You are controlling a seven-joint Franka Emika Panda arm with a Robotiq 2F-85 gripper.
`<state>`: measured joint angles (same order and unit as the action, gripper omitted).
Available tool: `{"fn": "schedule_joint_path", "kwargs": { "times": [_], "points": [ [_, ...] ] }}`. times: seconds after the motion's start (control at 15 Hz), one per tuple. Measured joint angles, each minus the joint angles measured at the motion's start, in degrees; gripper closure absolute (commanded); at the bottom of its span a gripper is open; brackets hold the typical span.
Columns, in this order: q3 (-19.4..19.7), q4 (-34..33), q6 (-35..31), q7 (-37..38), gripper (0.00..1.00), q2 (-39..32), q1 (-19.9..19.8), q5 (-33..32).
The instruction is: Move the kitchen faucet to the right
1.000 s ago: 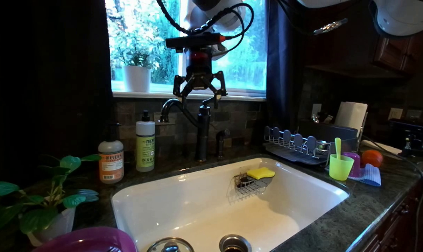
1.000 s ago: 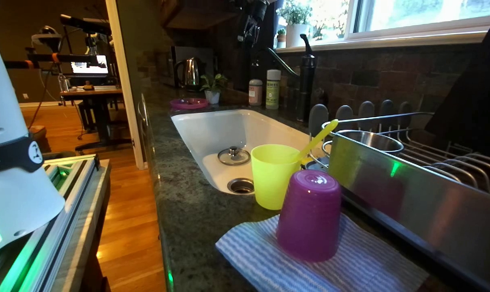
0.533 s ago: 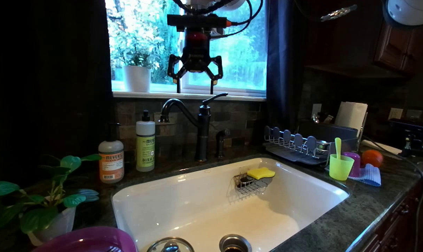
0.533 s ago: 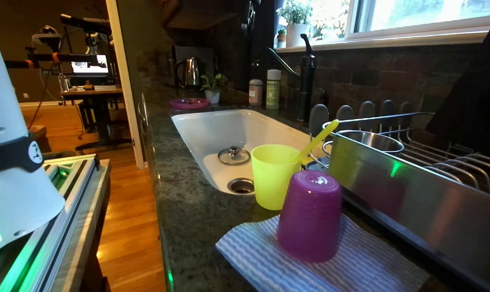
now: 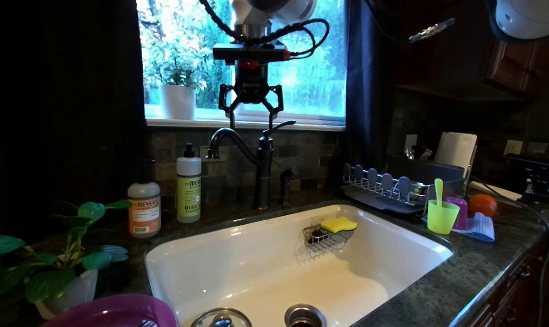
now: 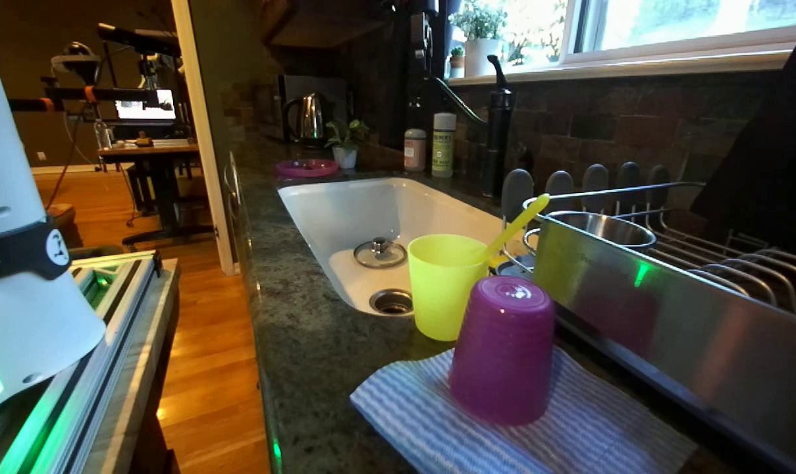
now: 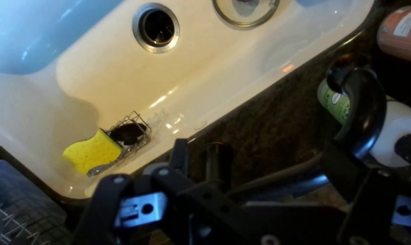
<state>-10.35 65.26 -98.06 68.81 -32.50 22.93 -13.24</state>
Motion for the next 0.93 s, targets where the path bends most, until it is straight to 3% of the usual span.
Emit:
{"fn": "schedule_joint_path", "kwargs": {
  "times": [0.4, 0.93],
  "points": [
    [-0.07, -0.15, -7.34, -0.01, 0.0, -0.5, 0.36, -1.51],
    [-0.03, -0.38, -10.23, -0.25, 0.0, -0.68, 1.06, -1.51]
  ]
}}
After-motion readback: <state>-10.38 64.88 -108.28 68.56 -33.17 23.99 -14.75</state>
